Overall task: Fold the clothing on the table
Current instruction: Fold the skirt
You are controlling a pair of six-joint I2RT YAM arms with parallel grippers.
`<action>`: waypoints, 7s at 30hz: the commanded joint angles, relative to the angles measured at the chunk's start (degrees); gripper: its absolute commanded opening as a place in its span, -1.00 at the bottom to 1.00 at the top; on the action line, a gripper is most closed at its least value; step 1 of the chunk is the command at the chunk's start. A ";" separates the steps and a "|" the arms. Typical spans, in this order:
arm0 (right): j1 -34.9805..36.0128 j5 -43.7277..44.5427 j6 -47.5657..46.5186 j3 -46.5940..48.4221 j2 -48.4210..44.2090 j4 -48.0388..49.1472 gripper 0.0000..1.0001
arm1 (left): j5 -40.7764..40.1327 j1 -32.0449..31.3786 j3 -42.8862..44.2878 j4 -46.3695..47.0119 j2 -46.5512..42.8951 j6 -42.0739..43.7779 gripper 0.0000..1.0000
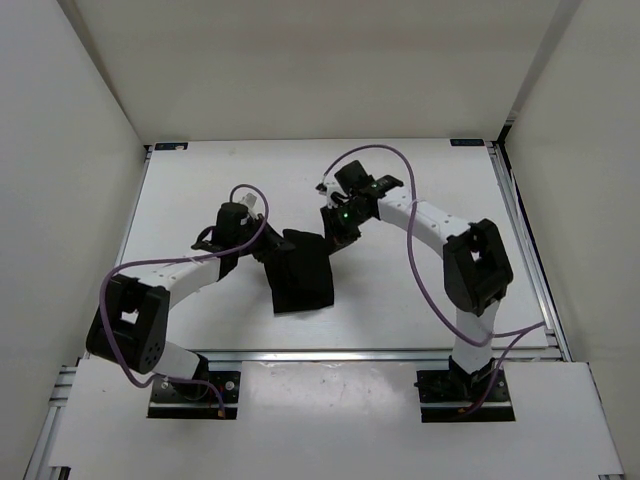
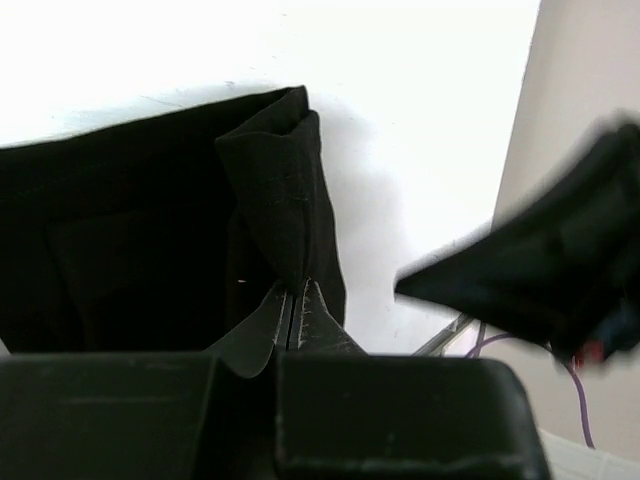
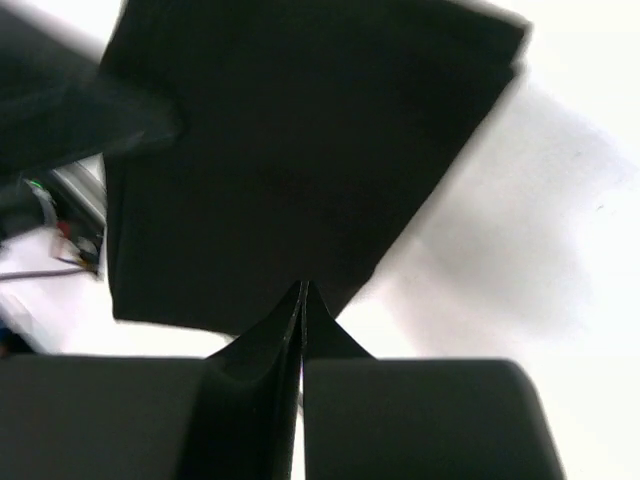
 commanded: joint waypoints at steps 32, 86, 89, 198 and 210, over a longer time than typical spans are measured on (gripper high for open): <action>20.74 25.53 -0.01 -31.12 -12.90 46.61 -1.00 | 3.65 3.79 14.14 -4.24 11.14 2.66 -1.00; 14.68 19.21 10.27 -29.18 -4.38 35.10 -0.99 | -14.01 -2.18 -0.45 -32.80 -15.22 10.74 -1.00; 13.98 18.68 10.62 -29.01 -4.64 34.75 -1.00 | -12.54 -0.79 -2.47 -37.89 -16.62 12.23 -1.00; 0.26 -11.39 5.36 -38.24 -7.54 10.14 -0.48 | 7.77 8.80 -5.73 -19.18 -17.16 2.75 0.00; -5.89 -4.00 4.12 -18.30 -15.55 3.81 -0.43 | 8.56 1.00 -3.53 -14.70 -15.14 -0.50 -0.22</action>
